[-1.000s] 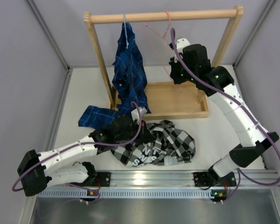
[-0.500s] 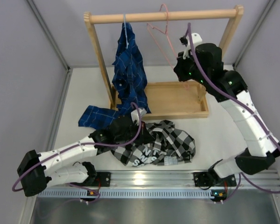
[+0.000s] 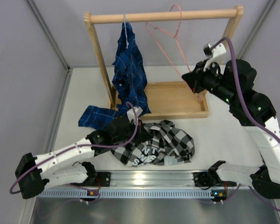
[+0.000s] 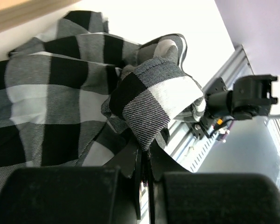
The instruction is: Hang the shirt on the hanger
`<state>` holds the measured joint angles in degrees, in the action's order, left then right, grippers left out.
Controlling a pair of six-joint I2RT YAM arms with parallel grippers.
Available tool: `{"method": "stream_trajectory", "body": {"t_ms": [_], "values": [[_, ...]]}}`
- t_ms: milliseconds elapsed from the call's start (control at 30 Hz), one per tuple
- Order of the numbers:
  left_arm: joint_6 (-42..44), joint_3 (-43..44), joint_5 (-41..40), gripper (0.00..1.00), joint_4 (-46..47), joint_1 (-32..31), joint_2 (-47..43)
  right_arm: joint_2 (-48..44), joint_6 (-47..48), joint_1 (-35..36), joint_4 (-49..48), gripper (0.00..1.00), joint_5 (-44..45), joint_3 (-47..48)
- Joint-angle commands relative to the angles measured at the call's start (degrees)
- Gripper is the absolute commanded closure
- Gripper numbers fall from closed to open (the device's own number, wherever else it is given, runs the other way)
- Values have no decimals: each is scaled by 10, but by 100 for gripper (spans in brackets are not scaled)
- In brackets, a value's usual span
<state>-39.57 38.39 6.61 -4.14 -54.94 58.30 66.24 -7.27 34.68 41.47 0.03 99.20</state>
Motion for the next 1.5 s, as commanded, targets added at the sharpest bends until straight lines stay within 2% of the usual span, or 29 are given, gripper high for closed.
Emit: {"method": "stream_trajectory", "body": {"t_ms": [0,33,67,100,133,167,233,367,400,500,600,733,833,1100,1333,1400,1467], "values": [[-7,29,-55,100,-5,-2,-22,-74,-8,-7,87,100,-85,-66],[-7,30,-60,100,-10,-3,-25,-111,-17,-6,89,100,-110,-113],[-8,33,-85,100,-26,-2,-28,-197,-43,-7,73,100,-122,-210],[-10,35,-103,100,-37,-2,-35,-238,-56,-6,65,100,-137,-252],[-16,34,-146,100,-48,-1,-39,-279,-64,-7,64,100,-189,-289],[-26,34,-169,100,-67,-1,-43,-342,-71,-7,91,100,-215,-331],[-34,35,-218,100,-77,0,-48,-387,-80,-7,141,100,-241,-344],[-49,59,-252,100,-89,11,-14,-462,-86,-8,264,100,-247,-308],[-50,66,-247,100,-89,16,-2,-467,-83,-10,315,100,-246,-294],[-57,97,-223,100,-79,28,46,-476,-72,-16,374,100,-257,-259],[-67,112,-207,100,-61,29,75,-486,-86,-24,381,100,-274,-290],[-82,114,-200,100,-38,29,88,-496,-87,-32,386,100,-254,-346],[-82,120,-187,100,-36,29,89,-500,-87,-32,387,100,-242,-351],[-86,88,-90,100,22,29,89,-473,-67,-60,339,100,-208,-385],[-40,85,-27,100,20,28,72,-451,-59,-70,260,100,-253,-411],[-18,106,26,100,15,28,69,-452,-57,-71,244,100,-276,-411],[30,134,97,100,0,26,79,-457,-54,-71,204,100,-356,-425]]}}
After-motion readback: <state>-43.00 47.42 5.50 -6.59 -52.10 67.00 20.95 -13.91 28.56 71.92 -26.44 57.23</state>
